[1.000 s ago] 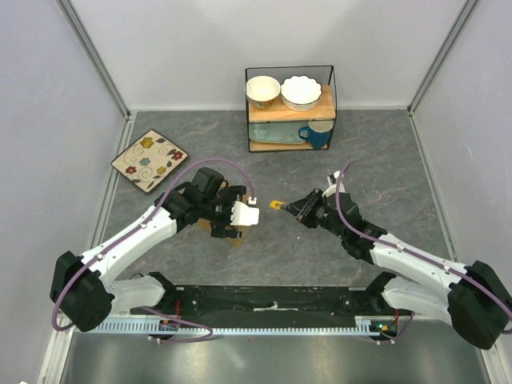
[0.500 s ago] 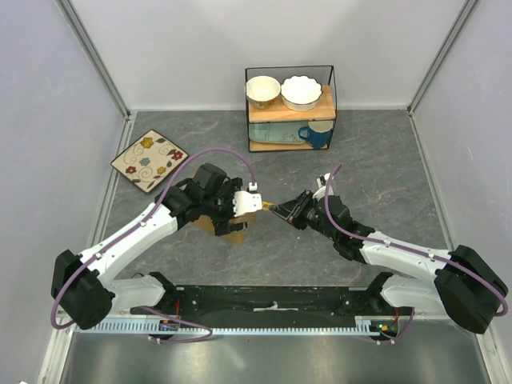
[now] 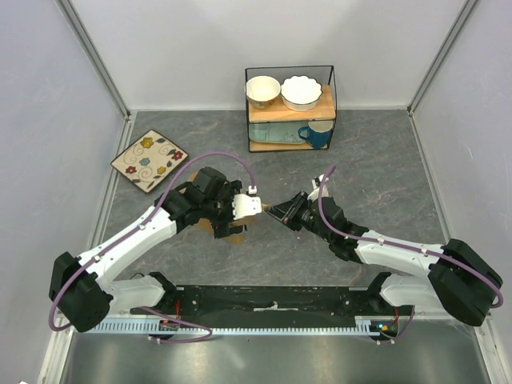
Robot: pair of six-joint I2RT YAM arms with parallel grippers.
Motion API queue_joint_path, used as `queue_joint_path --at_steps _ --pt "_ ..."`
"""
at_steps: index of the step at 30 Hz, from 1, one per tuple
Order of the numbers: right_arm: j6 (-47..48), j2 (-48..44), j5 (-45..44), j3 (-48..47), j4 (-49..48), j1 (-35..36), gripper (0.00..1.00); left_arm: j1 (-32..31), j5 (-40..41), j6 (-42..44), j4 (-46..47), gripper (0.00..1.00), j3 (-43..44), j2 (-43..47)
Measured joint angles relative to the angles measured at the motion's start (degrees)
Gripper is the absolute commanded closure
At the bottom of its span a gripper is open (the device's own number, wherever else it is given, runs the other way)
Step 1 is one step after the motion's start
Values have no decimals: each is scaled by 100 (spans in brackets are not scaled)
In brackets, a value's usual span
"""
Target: Unpack the express box
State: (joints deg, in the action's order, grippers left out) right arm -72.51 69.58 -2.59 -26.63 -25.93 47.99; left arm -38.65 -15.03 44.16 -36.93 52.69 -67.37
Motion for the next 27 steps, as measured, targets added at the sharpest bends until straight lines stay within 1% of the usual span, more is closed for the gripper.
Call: queue_joint_path --at_steps 7,21,22,27 --pt "2 -149 -83 -76 31 17 100 0 13 66 111 1 -133 98" --pt "-22 -101 -133 -87 -22 59 100 -2 101 181 109 1 -153 105" --pt "-22 -94 -136 -94 -20 76 100 -7 109 188 109 1 -153 105" --pt "-42 -83 -221 -109 -20 190 100 -7 190 203 111 11 -153 85"
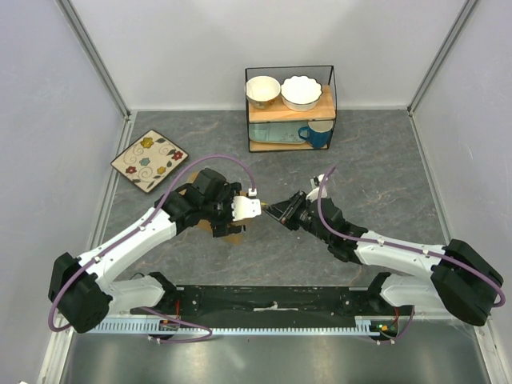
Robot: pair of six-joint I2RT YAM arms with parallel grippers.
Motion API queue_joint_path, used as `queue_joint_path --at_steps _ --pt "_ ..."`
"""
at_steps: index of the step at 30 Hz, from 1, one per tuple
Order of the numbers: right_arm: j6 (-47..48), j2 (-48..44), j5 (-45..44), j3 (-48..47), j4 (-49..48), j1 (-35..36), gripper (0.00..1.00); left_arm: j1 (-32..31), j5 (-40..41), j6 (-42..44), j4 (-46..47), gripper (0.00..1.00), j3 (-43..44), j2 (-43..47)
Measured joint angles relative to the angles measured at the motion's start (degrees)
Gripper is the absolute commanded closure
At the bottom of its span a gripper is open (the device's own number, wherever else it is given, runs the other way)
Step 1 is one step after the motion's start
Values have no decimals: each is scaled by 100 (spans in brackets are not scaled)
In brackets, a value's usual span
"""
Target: Unpack the express box
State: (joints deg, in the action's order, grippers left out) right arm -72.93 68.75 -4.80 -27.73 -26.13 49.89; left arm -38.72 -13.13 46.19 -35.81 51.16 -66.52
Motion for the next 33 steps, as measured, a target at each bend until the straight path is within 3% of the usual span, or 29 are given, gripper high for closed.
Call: queue_joint_path --at_steps 12,18,26,33 --pt "-258 238 -632 -7 -297 422 100 -131 420 -11 90 32 -79 13" --pt "-435 369 -892 -7 -422 684 100 -162 608 -70 192 35 -116 2" --pt "-664 459 -470 24 -634 1180 100 -160 876 -160 595 36 -116 -175" --pt "-702 457 -433 72 -702 1211 100 -162 885 -175 616 37 -116 -190"
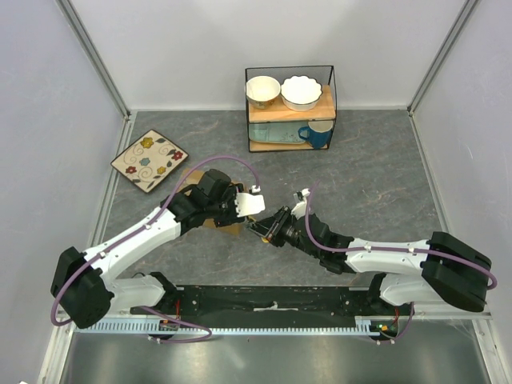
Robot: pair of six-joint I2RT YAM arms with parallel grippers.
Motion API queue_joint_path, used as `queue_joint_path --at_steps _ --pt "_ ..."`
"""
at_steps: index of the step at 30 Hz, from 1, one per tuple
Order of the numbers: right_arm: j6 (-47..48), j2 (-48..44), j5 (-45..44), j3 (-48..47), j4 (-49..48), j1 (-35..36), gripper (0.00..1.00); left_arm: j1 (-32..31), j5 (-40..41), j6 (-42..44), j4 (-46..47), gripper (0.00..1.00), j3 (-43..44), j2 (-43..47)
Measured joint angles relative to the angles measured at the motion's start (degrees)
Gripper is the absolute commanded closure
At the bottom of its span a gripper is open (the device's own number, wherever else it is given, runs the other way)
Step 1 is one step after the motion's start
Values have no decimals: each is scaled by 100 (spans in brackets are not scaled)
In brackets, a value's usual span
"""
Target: Unpack the express box
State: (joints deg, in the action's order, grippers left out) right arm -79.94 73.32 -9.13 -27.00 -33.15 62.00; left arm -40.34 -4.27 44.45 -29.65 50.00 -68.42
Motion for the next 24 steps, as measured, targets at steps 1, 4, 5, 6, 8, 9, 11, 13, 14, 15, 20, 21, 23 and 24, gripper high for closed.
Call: queue_joint_path --at_steps 1,4,5,6,8,9,11,13,14,15,20,21,23,24 --pt "2 -2 0 0 7 0 100 0 -7 0 -4 37 0 0" --pt "28 -85 -2 11 107 2 100 2 -44 -2 -48 37 0 35" --pt "52 -157 -2 28 186 -4 100 2 -63 -2 -74 37 0 57" --pt "74 -254 -11 57 271 -31 100 2 -87 0 -120 37 0 92" --pt "129 -490 -22 149 420 -114 100 7 -173 0 -267 36 0 197" --pt "142 -590 -24 192 472 -177 100 7 -216 2 -354 36 0 262" --pt "199 -793 -24 280 595 -361 100 7 -323 4 -553 36 -4 413" --pt "245 -896 -24 299 702 -540 100 7 -448 4 -732 36 -4 546" --pt "273 -903 -22 299 717 -595 100 7 -503 4 -800 36 -4 599" --pt "299 -898 -20 299 730 -619 100 7 -533 2 -846 36 -4 634" --pt "350 -656 142 297 616 -629 100 9 -599 2 -927 36 -2 645" --pt "348 -557 181 297 566 -621 100 9 -599 2 -927 36 -4 643" --pt "345 -415 223 297 483 -588 100 9 -597 2 -925 37 -2 623" --pt "343 -358 247 297 437 -564 100 9 -597 2 -922 37 -2 616"
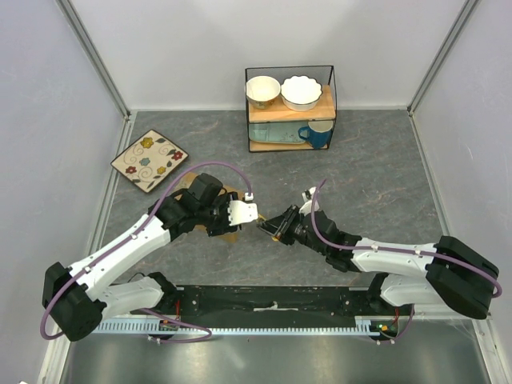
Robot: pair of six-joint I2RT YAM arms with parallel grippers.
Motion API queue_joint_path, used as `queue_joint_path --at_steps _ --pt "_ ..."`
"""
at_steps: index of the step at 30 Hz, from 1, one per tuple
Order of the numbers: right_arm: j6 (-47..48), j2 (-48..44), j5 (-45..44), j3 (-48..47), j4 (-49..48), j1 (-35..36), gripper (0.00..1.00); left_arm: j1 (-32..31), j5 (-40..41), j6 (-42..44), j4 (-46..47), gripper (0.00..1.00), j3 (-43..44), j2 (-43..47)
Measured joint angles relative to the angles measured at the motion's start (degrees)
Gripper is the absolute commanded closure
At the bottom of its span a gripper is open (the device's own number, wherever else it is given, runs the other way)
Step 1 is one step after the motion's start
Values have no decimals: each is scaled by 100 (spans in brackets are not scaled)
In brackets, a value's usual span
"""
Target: Unpack the express box
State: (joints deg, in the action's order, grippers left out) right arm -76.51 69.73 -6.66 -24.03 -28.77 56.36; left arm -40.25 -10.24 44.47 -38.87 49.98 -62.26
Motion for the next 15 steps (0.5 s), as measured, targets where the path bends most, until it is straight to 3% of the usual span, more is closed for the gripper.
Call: queue_joint_path --at_steps 15 --pt "0 170 63 -90 -334 157 100 0 20 0 15 38 0 -11"
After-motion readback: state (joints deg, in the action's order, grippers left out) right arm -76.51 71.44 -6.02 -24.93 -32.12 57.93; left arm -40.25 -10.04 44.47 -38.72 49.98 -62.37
